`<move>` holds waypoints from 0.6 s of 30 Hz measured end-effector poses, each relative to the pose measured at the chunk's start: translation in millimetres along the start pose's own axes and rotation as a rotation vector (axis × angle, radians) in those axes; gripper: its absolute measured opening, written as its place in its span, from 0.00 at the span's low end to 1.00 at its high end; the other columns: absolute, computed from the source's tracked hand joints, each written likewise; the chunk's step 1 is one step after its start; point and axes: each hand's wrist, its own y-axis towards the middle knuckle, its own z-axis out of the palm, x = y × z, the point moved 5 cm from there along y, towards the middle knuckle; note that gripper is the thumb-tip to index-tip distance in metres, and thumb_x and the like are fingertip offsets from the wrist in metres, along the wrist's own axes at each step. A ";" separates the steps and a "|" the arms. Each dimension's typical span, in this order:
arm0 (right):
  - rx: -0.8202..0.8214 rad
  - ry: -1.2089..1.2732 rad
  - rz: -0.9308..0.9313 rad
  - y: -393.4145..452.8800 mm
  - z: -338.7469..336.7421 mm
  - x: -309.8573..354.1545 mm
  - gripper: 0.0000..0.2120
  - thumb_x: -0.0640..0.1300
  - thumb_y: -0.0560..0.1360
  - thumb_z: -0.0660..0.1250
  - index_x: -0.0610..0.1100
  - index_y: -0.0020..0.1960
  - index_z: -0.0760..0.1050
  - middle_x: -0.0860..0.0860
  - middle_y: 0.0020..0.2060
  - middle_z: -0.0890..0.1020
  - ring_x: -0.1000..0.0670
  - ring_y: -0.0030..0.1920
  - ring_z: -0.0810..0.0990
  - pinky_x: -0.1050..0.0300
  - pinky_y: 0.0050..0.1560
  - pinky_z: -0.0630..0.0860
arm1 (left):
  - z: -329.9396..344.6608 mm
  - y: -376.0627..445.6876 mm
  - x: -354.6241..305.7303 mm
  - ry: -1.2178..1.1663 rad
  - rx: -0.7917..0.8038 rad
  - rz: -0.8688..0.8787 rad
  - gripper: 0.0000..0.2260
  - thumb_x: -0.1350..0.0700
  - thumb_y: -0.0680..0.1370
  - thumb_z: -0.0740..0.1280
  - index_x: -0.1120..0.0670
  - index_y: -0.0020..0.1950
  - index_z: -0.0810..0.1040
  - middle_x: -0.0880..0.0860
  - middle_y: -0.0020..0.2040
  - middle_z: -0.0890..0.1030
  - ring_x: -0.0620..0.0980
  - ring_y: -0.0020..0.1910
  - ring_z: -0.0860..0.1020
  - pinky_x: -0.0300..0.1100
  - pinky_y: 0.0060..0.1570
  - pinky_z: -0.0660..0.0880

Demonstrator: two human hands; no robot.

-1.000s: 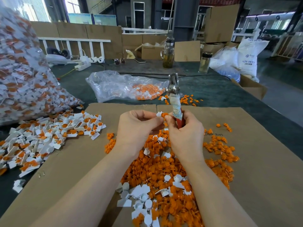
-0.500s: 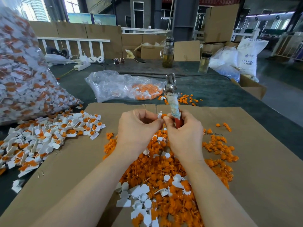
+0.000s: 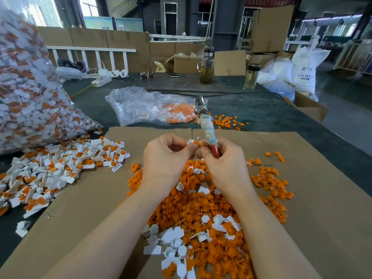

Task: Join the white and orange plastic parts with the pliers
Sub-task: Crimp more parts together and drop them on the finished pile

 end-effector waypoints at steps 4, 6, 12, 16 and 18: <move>0.175 0.094 0.100 -0.2 -1.3 -1.7 0.07 0.43 0.77 0.68 0.54 0.52 0.77 0.56 0.43 0.82 0.62 0.44 0.79 0.66 0.43 0.73 | -2.0 2.2 1.5 -0.052 0.010 0.001 0.05 0.55 0.73 0.76 0.51 0.40 0.81 0.49 0.34 0.85 0.43 0.35 0.84 0.40 0.41 0.81; 0.237 0.060 0.136 -0.4 -5.7 -5.2 0.06 0.44 0.77 0.67 0.54 0.51 0.77 0.57 0.43 0.80 0.64 0.43 0.78 0.64 0.42 0.70 | -3.3 3.8 1.5 -0.109 0.008 -0.002 0.04 0.57 0.74 0.75 0.53 0.41 0.81 0.50 0.36 0.85 0.44 0.36 0.84 0.39 0.42 0.80; 0.419 -0.010 0.196 -2.6 -13.5 -10.1 0.07 0.40 0.76 0.68 0.51 0.51 0.76 0.51 0.40 0.79 0.58 0.38 0.78 0.58 0.42 0.74 | -6.6 5.5 1.0 -0.289 0.037 0.004 0.02 0.62 0.76 0.72 0.57 0.45 0.81 0.49 0.35 0.85 0.44 0.37 0.84 0.32 0.39 0.78; 0.493 -0.019 0.215 -4.7 -12.4 -12.3 0.09 0.41 0.76 0.68 0.51 0.55 0.75 0.48 0.49 0.82 0.52 0.48 0.81 0.56 0.51 0.77 | -9.4 7.6 0.4 -0.333 0.032 0.018 0.02 0.63 0.76 0.72 0.58 0.45 0.81 0.51 0.36 0.85 0.45 0.37 0.84 0.33 0.39 0.78; 0.449 -0.055 0.154 -3.8 -10.9 -10.4 0.06 0.43 0.76 0.68 0.51 0.52 0.76 0.49 0.46 0.82 0.54 0.44 0.81 0.58 0.47 0.76 | -9.9 8.1 1.4 -0.307 0.027 0.012 0.02 0.62 0.75 0.73 0.59 0.45 0.81 0.51 0.36 0.85 0.46 0.37 0.84 0.34 0.39 0.79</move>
